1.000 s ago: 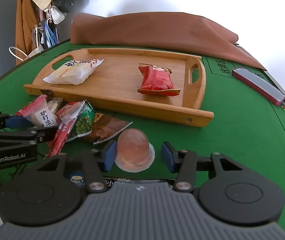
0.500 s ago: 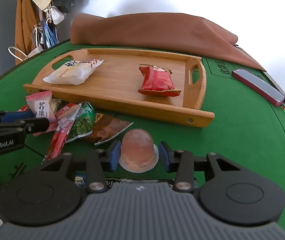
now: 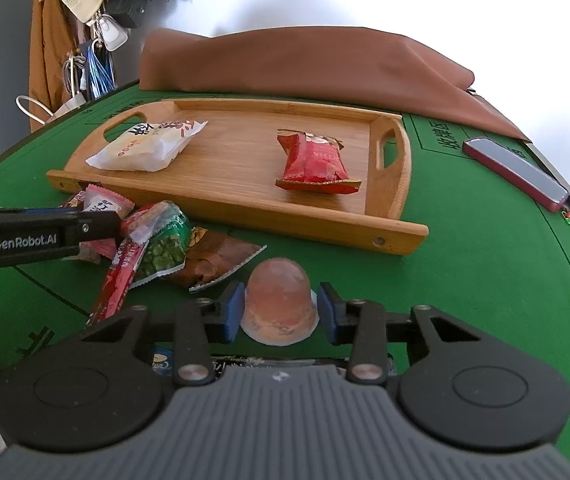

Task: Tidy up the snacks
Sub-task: 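Grasp a small pink candy packet with the left tool while the right tool grasps the jelly cup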

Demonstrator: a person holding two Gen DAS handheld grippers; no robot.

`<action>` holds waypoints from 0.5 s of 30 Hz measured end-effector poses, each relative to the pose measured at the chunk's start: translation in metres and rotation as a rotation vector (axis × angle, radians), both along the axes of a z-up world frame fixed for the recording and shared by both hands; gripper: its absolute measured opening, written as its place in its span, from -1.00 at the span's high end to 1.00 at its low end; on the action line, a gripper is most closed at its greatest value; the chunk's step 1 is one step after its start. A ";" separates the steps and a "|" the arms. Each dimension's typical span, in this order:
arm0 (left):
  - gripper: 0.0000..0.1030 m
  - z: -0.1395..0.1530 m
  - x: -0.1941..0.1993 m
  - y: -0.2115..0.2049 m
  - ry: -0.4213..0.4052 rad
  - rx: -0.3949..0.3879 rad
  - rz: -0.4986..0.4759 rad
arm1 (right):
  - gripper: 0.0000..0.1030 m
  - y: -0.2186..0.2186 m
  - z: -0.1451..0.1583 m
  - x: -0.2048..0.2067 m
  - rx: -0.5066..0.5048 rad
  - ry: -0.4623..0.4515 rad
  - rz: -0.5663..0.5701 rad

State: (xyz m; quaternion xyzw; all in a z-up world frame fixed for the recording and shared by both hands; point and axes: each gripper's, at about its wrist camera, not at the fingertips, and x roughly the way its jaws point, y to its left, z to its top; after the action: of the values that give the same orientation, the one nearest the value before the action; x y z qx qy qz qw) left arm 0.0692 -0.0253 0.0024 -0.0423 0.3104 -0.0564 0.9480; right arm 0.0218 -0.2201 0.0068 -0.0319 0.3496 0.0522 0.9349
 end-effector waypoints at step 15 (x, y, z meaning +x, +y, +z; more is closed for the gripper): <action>0.60 0.013 -0.011 0.004 -0.017 -0.024 -0.016 | 0.20 -0.009 0.012 -0.001 0.029 -0.020 -0.037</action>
State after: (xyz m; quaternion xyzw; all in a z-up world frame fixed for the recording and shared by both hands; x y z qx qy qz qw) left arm 0.0578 -0.0210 0.0153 -0.0508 0.3019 -0.0683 0.9495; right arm 0.0212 -0.2288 0.0193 -0.0122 0.3399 0.0395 0.9395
